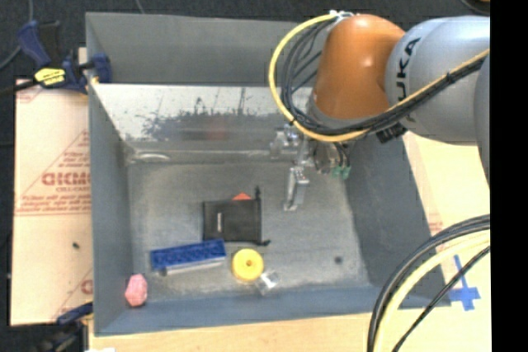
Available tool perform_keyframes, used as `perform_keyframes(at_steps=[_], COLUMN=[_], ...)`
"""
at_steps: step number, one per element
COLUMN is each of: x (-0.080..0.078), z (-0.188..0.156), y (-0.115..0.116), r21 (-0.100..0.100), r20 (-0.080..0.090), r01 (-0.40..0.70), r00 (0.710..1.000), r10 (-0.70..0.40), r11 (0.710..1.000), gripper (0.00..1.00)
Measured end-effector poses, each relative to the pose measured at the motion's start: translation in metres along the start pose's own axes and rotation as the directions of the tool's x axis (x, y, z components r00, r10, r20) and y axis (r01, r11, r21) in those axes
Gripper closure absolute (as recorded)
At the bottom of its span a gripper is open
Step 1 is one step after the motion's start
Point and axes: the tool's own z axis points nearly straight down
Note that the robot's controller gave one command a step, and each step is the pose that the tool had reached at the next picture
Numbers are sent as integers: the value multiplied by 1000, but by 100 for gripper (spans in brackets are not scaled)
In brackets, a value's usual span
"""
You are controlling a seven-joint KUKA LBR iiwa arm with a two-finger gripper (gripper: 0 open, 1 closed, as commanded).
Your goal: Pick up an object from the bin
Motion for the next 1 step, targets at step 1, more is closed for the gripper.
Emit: perform_keyframes(at_steps=[1], x=[-1], z=[-5], y=[0], r21=[0], r20=[8], r01=[0], r00=[1000], r10=[0], r11=[1000], gripper=[0])
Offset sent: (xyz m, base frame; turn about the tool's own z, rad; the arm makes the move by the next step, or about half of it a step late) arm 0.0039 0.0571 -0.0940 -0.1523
